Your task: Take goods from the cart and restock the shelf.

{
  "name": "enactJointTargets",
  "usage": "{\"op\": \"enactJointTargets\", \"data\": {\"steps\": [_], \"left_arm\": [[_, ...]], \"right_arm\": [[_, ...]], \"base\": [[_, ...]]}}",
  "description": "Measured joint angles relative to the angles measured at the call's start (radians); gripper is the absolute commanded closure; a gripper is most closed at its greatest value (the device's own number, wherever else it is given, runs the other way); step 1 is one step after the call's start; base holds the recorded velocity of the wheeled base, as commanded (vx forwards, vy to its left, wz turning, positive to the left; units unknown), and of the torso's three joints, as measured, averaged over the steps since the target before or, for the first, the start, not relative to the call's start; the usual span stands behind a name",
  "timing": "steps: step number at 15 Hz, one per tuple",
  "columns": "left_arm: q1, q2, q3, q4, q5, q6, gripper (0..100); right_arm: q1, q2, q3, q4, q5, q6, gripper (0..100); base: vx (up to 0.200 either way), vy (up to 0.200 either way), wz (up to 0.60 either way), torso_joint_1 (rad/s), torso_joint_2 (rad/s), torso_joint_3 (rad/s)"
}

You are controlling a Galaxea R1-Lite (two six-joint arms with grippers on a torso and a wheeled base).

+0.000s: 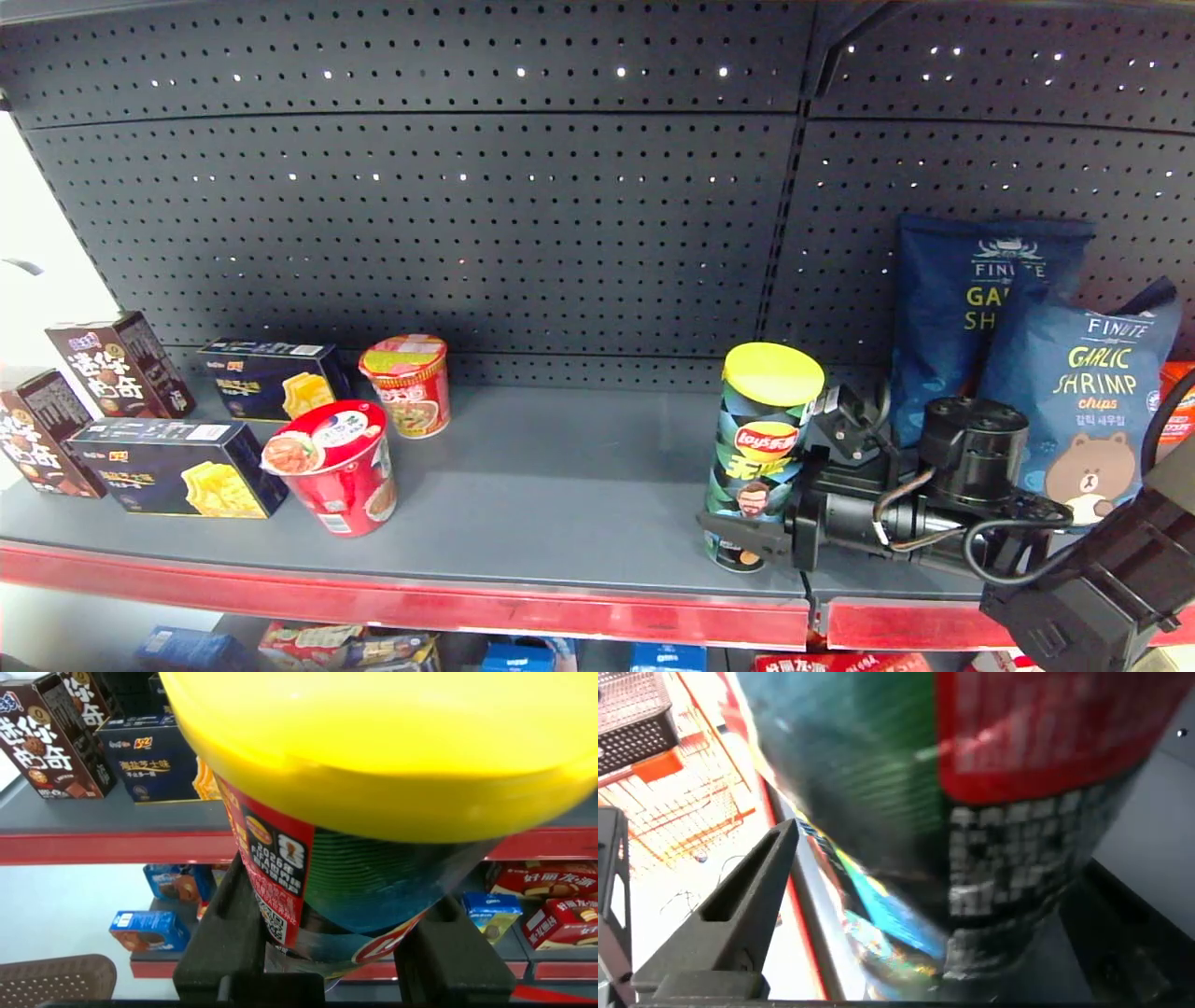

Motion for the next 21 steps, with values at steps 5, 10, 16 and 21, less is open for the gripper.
{"op": "enactJointTargets", "data": {"steps": [5, 10, 16, 21], "left_arm": [[0.000, -0.012, 0.000, 0.001, 0.000, 0.000, 100], [0.000, -0.022, -0.002, 0.001, 0.000, -0.005, 100], [0.000, -0.042, 0.004, 0.000, 0.001, -0.016, 100], [-0.001, -0.060, 0.036, -0.003, -0.004, -0.040, 100]], "right_arm": [[-0.012, -0.080, 0.092, 0.001, -0.011, 0.000, 0], [-0.052, -0.220, 0.224, 0.007, -0.013, 0.000, 0], [-0.130, -0.550, 0.367, 0.155, -0.054, 0.002, 0], [-0.336, -0.939, 0.308, 0.592, -0.124, 0.003, 0]], "base": [[0.000, 0.000, 0.00, 0.000, 0.00, 0.000], [0.000, 0.000, 0.00, 0.000, 0.00, 0.000], [0.000, 0.000, 0.00, 0.000, 0.00, 0.000], [0.000, 0.000, 0.00, 0.000, 0.00, 0.000]]}}
